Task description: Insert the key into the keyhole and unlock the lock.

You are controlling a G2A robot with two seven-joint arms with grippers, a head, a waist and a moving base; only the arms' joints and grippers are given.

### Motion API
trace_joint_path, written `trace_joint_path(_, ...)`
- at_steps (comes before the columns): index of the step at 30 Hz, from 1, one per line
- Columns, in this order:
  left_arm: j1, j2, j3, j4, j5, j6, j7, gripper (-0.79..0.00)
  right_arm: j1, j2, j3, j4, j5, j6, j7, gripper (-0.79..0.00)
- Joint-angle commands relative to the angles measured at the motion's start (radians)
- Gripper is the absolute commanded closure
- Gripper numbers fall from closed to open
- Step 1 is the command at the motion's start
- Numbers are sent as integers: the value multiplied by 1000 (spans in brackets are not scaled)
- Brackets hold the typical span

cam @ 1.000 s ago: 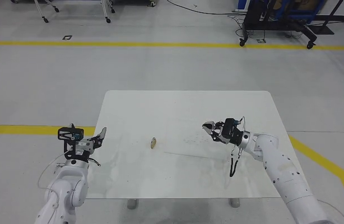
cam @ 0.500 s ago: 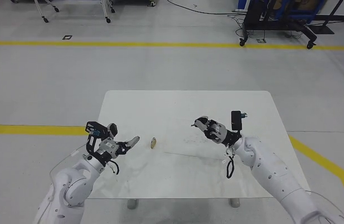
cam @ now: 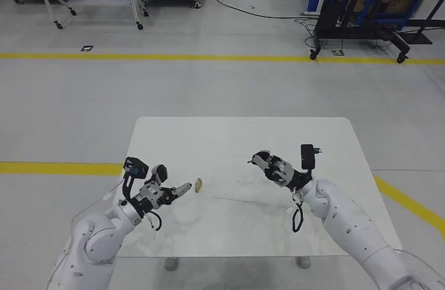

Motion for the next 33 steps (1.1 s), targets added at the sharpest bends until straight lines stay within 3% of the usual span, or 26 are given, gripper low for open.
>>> trace_joint_path(1,-14,2,14,4,-126,-17,-80,-785,6,-6,-39,-15,116,0,33,0)
trace_joint_path(5,-70,9,85,41,-542,5,-367,-785,42,-9,-118,-5,355,0,137,0)
trace_joint_path(8,-190,16,120,131,-978,167,-683,-785,76,-12,-165,16,520,0,239,0)
trace_joint_path(11,-287,15,152,255,-1178,239,-863,-785,103,-16,-196,34,644,0,331,0)
trace_joint_path(14,-367,6,184,394,-1345,283,-964,-785,125,-23,-221,53,741,0,421,0)
trace_joint_path(15,-393,4,195,433,-1347,272,-982,-785,130,-27,-231,52,777,0,451,0)
trace_joint_path(16,-424,0,213,481,-1332,248,-995,-708,138,-32,-243,54,823,0,491,0)
trace_joint_path(17,-438,-1,221,503,-1315,233,-990,-680,141,-35,-249,58,844,0,512,0)
trace_joint_path(18,-456,-4,234,528,-1288,209,-979,-588,148,-40,-257,66,873,0,543,0)
trace_joint_path(19,-471,-7,246,550,-1271,189,-961,-566,154,-45,-263,78,900,0,572,0)
trace_joint_path(24,-505,-15,281,595,-1203,101,-894,-289,177,-77,-301,108,1052,0,768,0)
trace_joint_path(29,-504,-15,293,585,-1124,56,-834,-246,196,-107,-306,172,1186,0,939,0)
trace_joint_path(33,-500,-13,298,571,-1072,36,-793,-277,206,-132,-291,209,1275,0,1064,0)
